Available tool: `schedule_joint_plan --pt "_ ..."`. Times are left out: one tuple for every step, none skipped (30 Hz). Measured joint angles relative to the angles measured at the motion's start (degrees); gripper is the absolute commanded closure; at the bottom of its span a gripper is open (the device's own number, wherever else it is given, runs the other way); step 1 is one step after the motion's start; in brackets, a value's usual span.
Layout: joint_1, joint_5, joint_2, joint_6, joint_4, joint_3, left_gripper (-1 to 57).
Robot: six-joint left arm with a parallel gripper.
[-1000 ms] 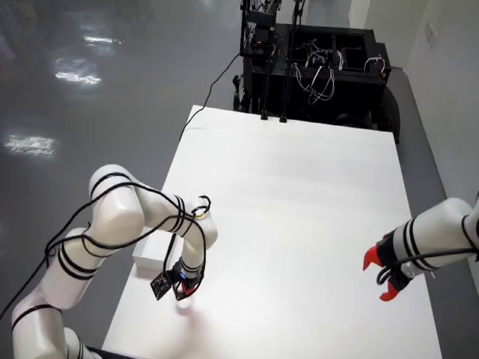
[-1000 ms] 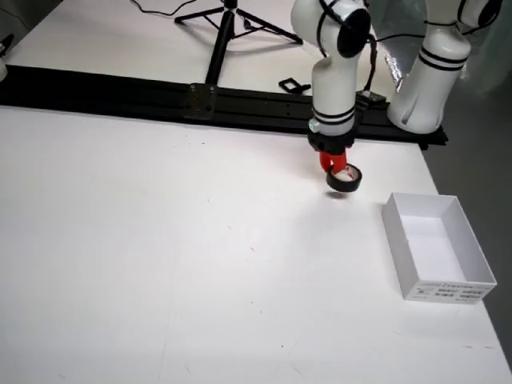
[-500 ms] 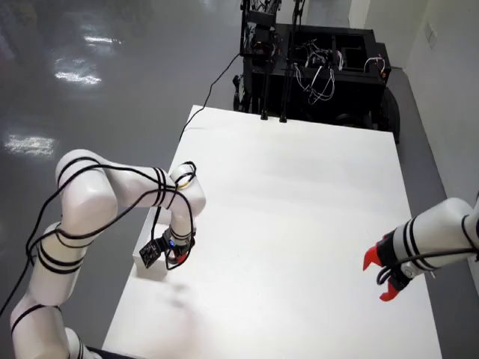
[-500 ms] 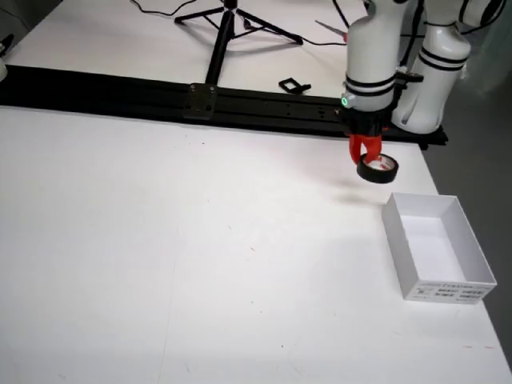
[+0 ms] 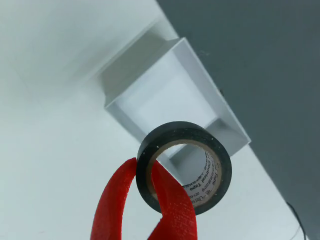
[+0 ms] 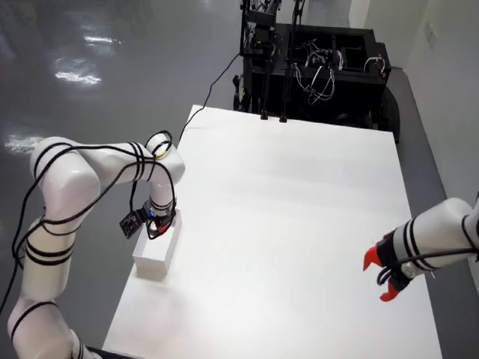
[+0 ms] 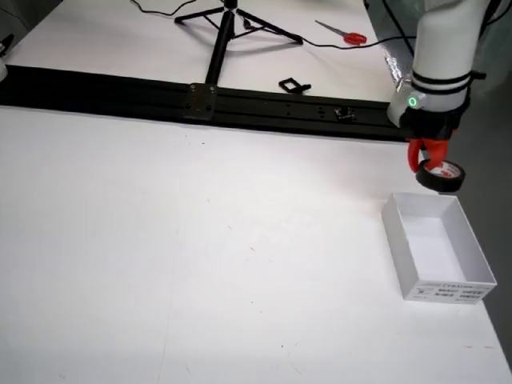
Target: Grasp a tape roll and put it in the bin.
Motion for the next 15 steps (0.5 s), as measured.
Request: schedule_joint_plan --pt "0.9 0.1 -0.1 0.7 0.2 0.0 57.1" --pt "1.6 0.1 -0.2 1.2 0.3 0.0 57.1" --pt "2.2 0.1 -0.2 1.7 0.5 0.0 57.1" --pt "2.8 0.1 -0.1 2.2 0.6 0.0 57.1" --pt "3.4 0.1 0.0 2.6 0.7 0.1 57.1" --pt "3.9 0.1 0.2 3.1 0.8 0.1 57.1" --pt "4.4 0.1 0.5 3.6 0.8 0.1 57.1" --pt "4.8 0.0 0.8 3.9 0.9 0.1 57.1" --pt "5.3 -0.2 1.1 4.3 1.0 0.1 57.1" --pt "5.6 -0.4 1.4 4.6 1.0 0.1 57.1" --pt "6.0 -0.8 1.8 4.9 1.1 0.1 57.1" --pt "6.4 -1.0 2.1 5.2 1.1 0.1 57.1" --pt "6.8 -1.3 2.4 5.4 1.2 0.2 57.1" --pt "7.1 -1.6 2.7 5.7 1.2 0.2 57.1" --pt "7.4 -2.0 2.9 5.9 1.3 0.2 57.1"
